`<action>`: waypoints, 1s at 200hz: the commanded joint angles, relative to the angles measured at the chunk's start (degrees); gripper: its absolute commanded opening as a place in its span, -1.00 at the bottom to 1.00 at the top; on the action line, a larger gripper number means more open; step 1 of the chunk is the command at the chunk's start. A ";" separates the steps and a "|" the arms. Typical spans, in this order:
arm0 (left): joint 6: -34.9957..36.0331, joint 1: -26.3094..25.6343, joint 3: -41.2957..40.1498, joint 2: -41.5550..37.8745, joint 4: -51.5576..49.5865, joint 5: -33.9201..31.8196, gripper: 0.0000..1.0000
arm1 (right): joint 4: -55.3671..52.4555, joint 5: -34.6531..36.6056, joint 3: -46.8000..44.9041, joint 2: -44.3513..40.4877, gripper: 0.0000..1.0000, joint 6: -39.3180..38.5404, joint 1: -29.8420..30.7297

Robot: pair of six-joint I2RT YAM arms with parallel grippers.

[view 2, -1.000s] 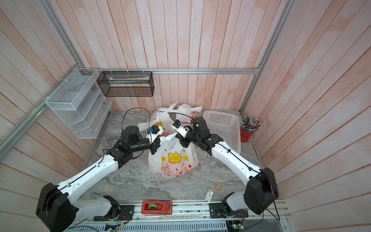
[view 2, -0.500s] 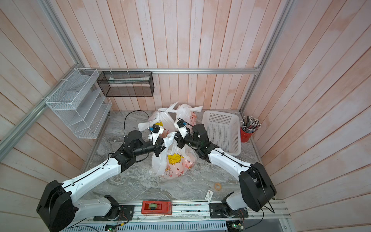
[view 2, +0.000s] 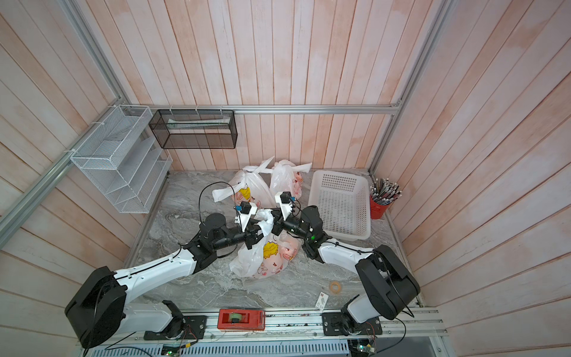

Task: Place the oranges into plastic bags & tie knots
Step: Tie the plastic bag at the center of the board.

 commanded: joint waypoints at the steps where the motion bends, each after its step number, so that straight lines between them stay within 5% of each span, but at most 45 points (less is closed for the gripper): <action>1: 0.98 -0.20 -2.43 -3.38 0.22 -1.85 -0.21 | 8.63 -0.91 -1.92 0.55 -1.00 1.24 0.84; 66: 2.47 -0.21 -11.51 -25.15 -15.72 -2.86 0.33 | 15.55 -1.46 -4.43 1.14 -1.00 -1.27 0.79; 89: -1.23 0.13 -12.90 -31.95 -21.15 -9.01 0.43 | 18.14 -2.52 -4.49 2.03 -1.00 -1.24 0.76; 115: -13.54 4.77 -12.06 -35.61 -21.86 -12.92 0.47 | 18.85 -2.76 -4.78 2.46 -1.00 -2.40 0.82; 144: -33.45 12.63 -12.30 -34.37 -11.84 -7.07 0.46 | 18.74 -2.58 -4.85 2.32 -1.00 -2.90 0.76; 200: -51.08 13.03 -6.61 -22.06 0.70 2.27 0.40 | 16.28 -2.51 -4.67 1.30 -1.00 -4.30 0.89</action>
